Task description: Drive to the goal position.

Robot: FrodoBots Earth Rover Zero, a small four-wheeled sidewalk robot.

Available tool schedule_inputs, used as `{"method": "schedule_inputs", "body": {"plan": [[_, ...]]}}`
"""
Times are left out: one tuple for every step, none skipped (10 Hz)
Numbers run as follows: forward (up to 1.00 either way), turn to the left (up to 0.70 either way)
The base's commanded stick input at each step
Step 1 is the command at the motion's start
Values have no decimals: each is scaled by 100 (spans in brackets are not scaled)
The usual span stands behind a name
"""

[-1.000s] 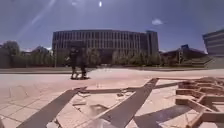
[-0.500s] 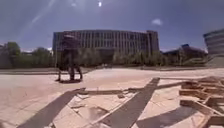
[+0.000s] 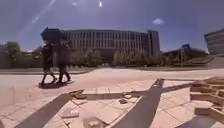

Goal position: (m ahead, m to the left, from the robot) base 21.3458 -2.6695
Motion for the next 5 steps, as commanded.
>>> {"method": "schedule_inputs", "body": {"plan": [[70, 0], [70, 0], [70, 0], [70, 0], [70, 0]]}}
